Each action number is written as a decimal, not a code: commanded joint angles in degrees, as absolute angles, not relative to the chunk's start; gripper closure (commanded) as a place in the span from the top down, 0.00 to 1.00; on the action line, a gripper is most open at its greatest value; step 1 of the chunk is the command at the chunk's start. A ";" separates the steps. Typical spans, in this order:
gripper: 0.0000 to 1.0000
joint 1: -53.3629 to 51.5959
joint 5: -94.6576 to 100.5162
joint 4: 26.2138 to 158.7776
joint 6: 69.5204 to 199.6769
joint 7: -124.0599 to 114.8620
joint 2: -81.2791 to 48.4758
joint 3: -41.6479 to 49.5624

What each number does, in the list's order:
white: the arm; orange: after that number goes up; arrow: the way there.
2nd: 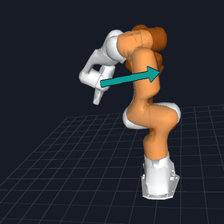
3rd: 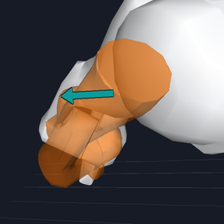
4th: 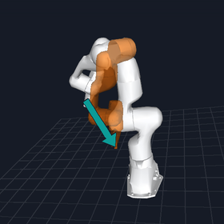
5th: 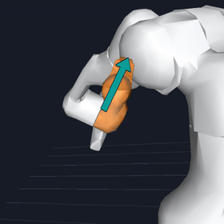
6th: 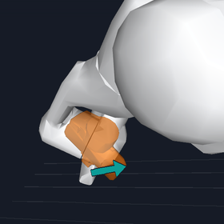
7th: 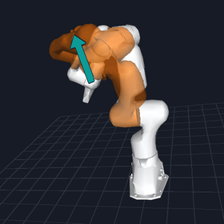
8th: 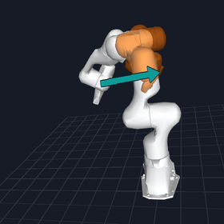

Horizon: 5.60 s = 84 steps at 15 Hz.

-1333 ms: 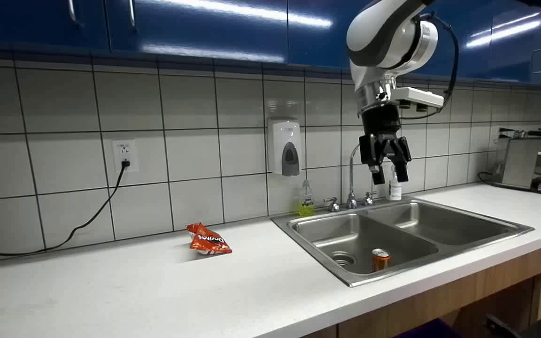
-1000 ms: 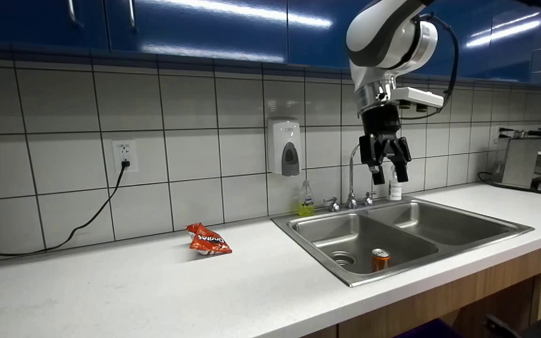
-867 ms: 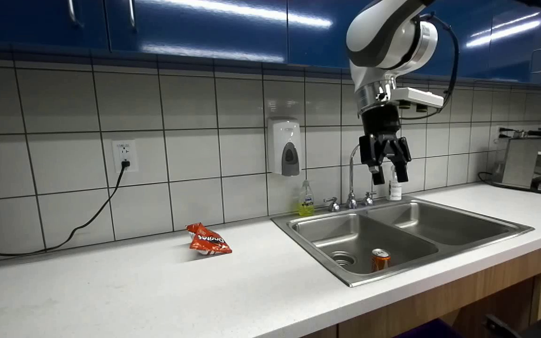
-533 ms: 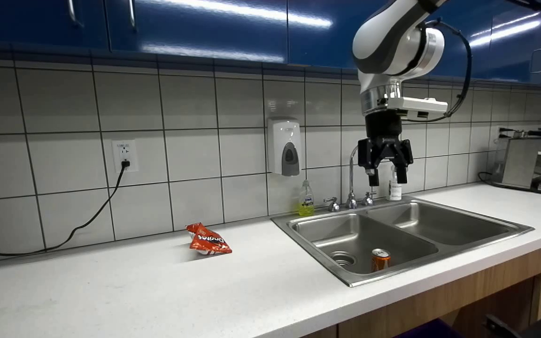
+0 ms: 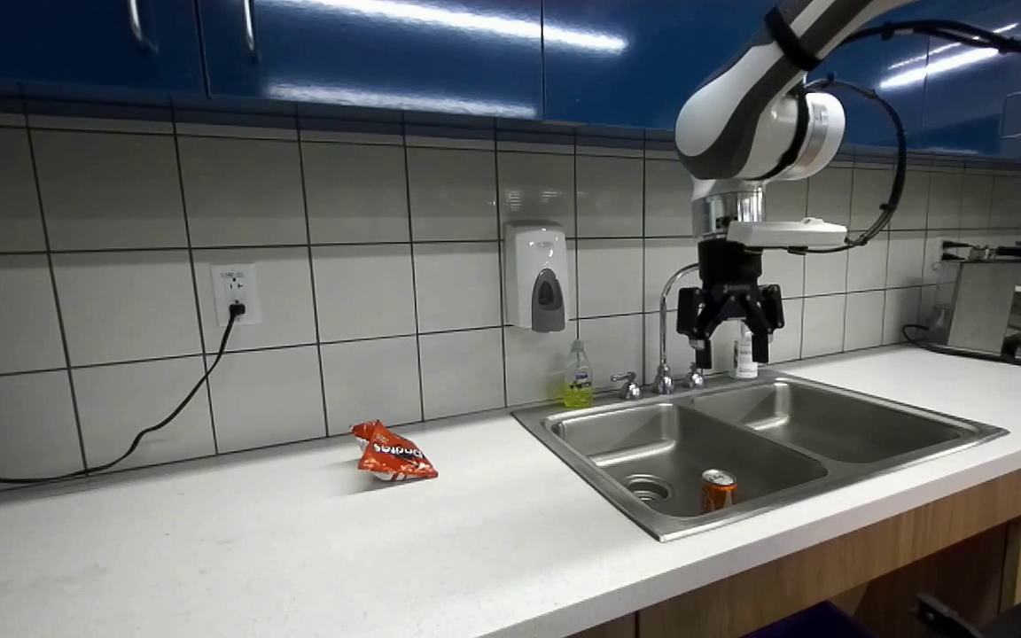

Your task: Remove the can out of the sink

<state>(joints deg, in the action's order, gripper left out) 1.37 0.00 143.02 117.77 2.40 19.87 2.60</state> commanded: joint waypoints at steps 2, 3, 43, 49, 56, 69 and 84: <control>1.00 4.14 3.05 139.94 124.18 1.85 11.42 4.18; 1.00 4.63 3.57 139.52 125.56 1.93 9.47 4.78; 1.00 11.20 -1.35 119.76 143.12 14.83 -31.18 3.38; 1.00 11.34 -1.30 118.22 142.88 14.75 -32.85 3.27; 1.00 11.57 -1.24 116.73 142.70 14.74 -34.36 3.04; 1.00 11.66 -1.00 116.12 141.91 13.89 -34.90 3.49; 0.38 11.66 -0.99 116.55 140.36 13.42 -33.43 3.50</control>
<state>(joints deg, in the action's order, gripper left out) 10.66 -0.75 117.07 142.99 12.85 -34.76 4.52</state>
